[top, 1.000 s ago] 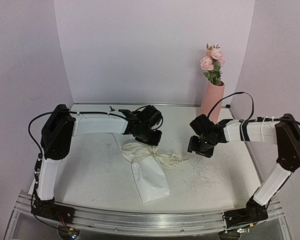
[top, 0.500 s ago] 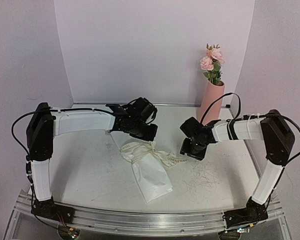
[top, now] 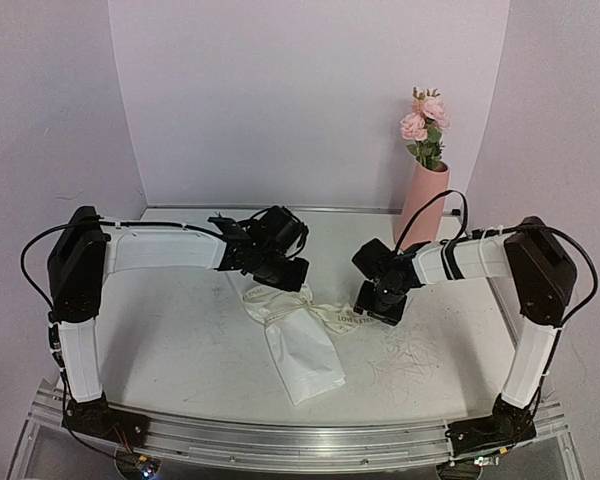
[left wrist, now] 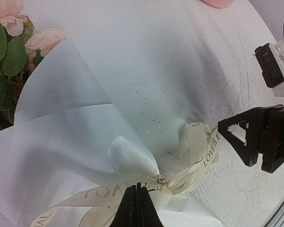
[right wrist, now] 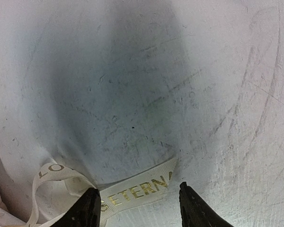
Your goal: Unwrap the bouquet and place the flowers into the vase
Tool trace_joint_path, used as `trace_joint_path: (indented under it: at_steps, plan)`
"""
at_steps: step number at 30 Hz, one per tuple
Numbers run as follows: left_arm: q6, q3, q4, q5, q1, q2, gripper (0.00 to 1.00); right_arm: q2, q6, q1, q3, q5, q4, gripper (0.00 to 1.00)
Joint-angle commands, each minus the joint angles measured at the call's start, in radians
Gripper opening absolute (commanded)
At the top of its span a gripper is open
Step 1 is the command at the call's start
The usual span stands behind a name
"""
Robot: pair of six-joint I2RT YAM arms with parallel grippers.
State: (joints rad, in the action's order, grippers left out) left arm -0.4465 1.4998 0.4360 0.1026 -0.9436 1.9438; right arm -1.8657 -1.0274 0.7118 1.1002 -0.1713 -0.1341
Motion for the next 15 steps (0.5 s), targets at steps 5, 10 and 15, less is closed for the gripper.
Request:
trace_joint_path:
  at_steps: [5,10,15]
  plan:
    - [-0.008,-0.003,-0.058,-0.015,-0.003,-0.039,0.0,-0.059,-0.052,0.005,0.032,-0.007,-0.058,0.56]
    - [-0.005,-0.004,-0.062,-0.017,-0.003,-0.036,0.0,-0.098,-0.049,0.005,0.039,-0.011,-0.069,0.52]
    - [-0.002,-0.004,-0.062,-0.015,-0.003,-0.033,0.0,-0.121,-0.013,0.006,0.077,-0.045,-0.13,0.27]
